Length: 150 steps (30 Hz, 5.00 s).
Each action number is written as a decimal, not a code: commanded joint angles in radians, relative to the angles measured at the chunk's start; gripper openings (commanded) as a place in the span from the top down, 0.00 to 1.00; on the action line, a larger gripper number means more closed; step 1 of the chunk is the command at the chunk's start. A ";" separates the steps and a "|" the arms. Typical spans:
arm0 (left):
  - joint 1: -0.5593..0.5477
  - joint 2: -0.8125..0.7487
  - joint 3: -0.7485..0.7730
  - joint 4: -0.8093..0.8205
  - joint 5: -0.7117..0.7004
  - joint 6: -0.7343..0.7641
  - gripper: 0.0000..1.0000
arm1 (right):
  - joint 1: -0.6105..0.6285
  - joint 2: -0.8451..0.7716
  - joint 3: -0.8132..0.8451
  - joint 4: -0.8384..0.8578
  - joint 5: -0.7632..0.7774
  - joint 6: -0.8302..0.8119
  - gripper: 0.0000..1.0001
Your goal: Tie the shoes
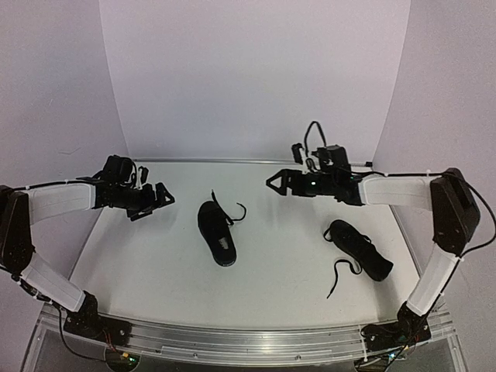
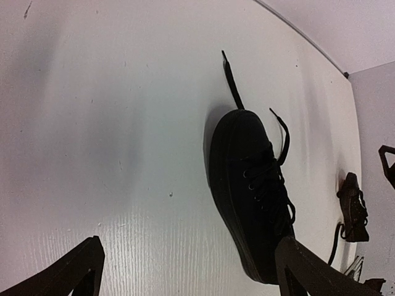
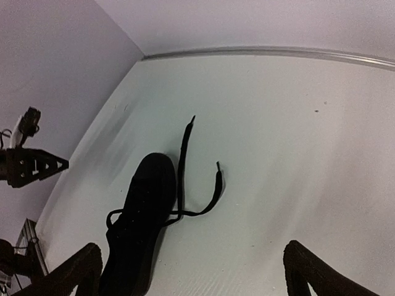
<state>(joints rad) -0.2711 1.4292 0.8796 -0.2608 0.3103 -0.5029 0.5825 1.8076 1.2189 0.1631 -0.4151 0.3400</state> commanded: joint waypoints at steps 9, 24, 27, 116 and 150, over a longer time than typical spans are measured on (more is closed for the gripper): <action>-0.002 0.006 0.044 -0.031 -0.029 0.019 0.00 | 0.271 0.378 0.437 -0.387 0.108 -0.143 0.02; -0.002 0.069 0.054 -0.006 -0.022 -0.008 0.00 | 0.326 0.429 0.393 -0.415 0.068 -0.092 0.49; -0.002 0.077 0.060 -0.007 -0.023 -0.008 0.00 | 0.327 0.382 0.350 -0.405 0.068 -0.071 0.62; -0.534 0.241 0.503 -0.261 -0.400 0.189 1.00 | 0.297 -0.314 -0.213 -0.287 0.527 0.232 0.07; -0.519 -0.049 -0.003 -0.048 -0.458 -0.052 1.00 | 0.328 0.649 0.696 -0.557 0.410 -0.014 0.51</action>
<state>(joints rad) -0.7918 1.4238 0.8821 -0.3738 -0.1546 -0.5541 0.9027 2.4038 1.8647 -0.3433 -0.0298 0.3398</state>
